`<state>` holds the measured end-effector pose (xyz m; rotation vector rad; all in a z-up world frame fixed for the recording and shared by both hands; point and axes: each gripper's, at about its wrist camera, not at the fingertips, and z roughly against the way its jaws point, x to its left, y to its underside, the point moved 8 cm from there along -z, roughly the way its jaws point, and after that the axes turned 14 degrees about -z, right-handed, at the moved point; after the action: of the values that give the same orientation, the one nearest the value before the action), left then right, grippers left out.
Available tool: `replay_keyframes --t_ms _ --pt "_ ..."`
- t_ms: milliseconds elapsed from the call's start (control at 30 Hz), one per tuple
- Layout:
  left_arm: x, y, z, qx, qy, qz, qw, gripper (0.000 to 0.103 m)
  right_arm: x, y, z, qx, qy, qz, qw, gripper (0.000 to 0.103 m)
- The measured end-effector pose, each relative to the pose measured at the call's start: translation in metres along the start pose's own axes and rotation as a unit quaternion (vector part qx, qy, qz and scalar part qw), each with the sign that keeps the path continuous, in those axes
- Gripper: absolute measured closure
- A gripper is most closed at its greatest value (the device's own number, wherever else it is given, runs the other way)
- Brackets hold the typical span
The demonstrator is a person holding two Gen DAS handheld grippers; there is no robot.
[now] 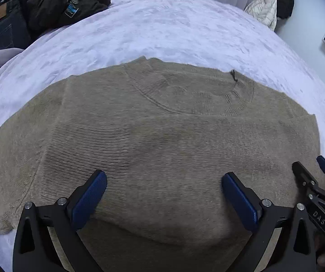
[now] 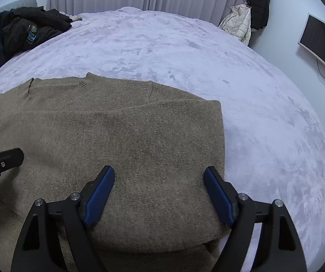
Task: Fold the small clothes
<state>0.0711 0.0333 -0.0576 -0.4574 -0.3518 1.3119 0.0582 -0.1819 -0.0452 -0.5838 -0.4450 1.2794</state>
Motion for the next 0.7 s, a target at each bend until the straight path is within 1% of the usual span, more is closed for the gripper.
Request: replay_keyframes --t_ms 100,167,200,233,300,333,367,400,433,467,500,533,567,600,633,667,700 --pt "0.021 0.012 0.016 -0.004 -0.057 -0.001 0.9983 0.000 -0.006 0.002 -0.002 0.000 -0.017 -0.016 1.000 0.018" --pt "0.033 0.020 0.026 -0.002 -0.078 0.007 0.9969 0.000 -0.006 0.001 -0.002 0.004 -0.012 -0.013 1.000 0.018" --pt "0.038 0.021 0.034 -0.006 -0.080 0.022 0.9965 0.000 -0.004 -0.001 0.001 0.008 -0.006 -0.008 1.000 0.017" --pt "0.043 0.020 0.039 -0.016 -0.067 0.036 0.9970 0.000 -0.002 -0.003 0.008 0.008 -0.010 -0.007 1.000 0.017" --pt "0.044 0.015 0.048 -0.033 -0.033 0.055 0.9974 0.000 0.006 -0.009 0.024 -0.012 -0.043 -0.011 0.999 0.017" --pt "0.038 0.009 0.049 -0.040 -0.019 0.057 0.9974 0.000 0.012 -0.011 0.030 -0.019 -0.051 -0.004 0.998 0.017" --pt "0.030 0.002 0.047 -0.043 -0.008 0.052 0.9977 0.000 0.019 -0.012 0.031 -0.016 -0.053 0.005 0.998 0.017" --pt "0.021 -0.004 0.041 -0.039 -0.004 0.042 0.9983 0.000 0.027 -0.012 0.025 0.000 -0.059 0.016 0.998 0.017" --pt "0.011 -0.010 0.030 -0.027 -0.003 0.024 0.9993 0.000 0.035 -0.010 0.014 0.027 -0.070 0.023 0.997 0.017" --pt "0.002 -0.012 0.017 -0.009 0.000 0.009 0.9999 0.000 0.042 -0.008 -0.003 0.059 -0.071 0.025 0.995 0.016" --pt "-0.006 -0.011 0.002 0.017 0.000 -0.003 0.9999 0.000 0.045 -0.009 -0.019 0.078 -0.063 0.026 0.995 0.010" --pt "-0.007 -0.009 -0.017 0.047 -0.020 -0.010 0.9986 0.000 0.047 -0.014 -0.029 0.078 -0.054 0.027 0.995 0.005" --pt "-0.006 -0.009 -0.023 0.046 -0.032 -0.015 0.9983 0.000 0.048 -0.020 -0.037 0.075 -0.042 0.027 0.996 0.000" --pt "-0.007 -0.011 -0.020 0.035 -0.037 -0.016 0.9986 0.000 0.048 -0.024 -0.041 0.082 -0.041 0.023 0.996 0.000" --pt "-0.008 -0.012 -0.016 0.034 -0.041 -0.015 0.9985 0.000 0.048 -0.026 -0.042 0.091 -0.040 0.016 0.995 0.000" --pt "-0.009 -0.011 -0.009 0.034 -0.042 -0.015 0.9984 0.000 0.046 -0.027 -0.038 0.093 -0.039 0.013 0.995 0.000" --pt "-0.010 -0.010 -0.001 0.026 -0.041 -0.013 0.9987 0.000 0.045 -0.028 -0.030 0.085 -0.038 0.010 0.996 0.001"
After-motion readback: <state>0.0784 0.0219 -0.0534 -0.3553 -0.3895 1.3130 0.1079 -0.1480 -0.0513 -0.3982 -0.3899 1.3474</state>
